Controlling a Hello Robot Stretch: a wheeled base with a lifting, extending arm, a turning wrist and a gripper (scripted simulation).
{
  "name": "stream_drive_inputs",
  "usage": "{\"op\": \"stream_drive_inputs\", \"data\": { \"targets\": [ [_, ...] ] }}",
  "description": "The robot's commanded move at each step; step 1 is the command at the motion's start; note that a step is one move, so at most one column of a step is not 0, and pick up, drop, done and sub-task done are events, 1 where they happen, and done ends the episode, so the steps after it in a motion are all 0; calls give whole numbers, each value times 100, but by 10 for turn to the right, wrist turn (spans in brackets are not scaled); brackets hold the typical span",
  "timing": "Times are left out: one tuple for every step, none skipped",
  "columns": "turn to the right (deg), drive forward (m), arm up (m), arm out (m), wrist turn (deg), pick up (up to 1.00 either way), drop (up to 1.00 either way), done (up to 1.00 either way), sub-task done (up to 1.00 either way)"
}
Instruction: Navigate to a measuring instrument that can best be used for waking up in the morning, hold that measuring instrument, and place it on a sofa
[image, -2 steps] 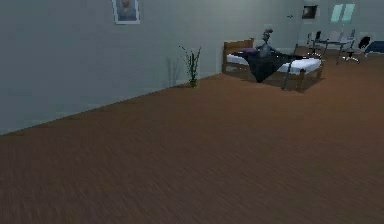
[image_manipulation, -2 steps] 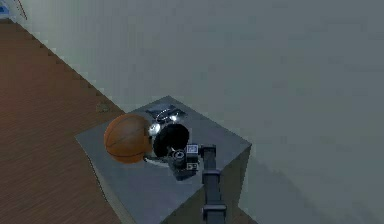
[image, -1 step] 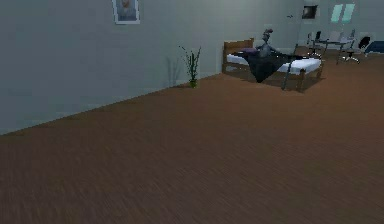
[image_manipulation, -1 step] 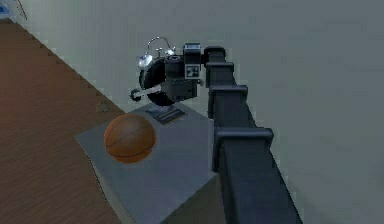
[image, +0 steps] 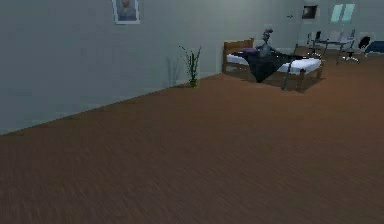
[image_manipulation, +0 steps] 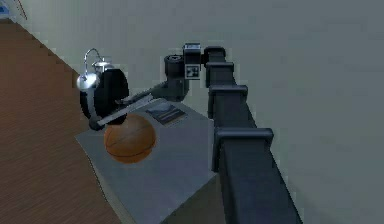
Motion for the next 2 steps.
{"op": "stream_drive_inputs", "data": {
  "targets": [
    [0,0,0,0,-450,0,0,0,0],
    [0,0,0,0,-90,0,0,0,0]
  ]
}}
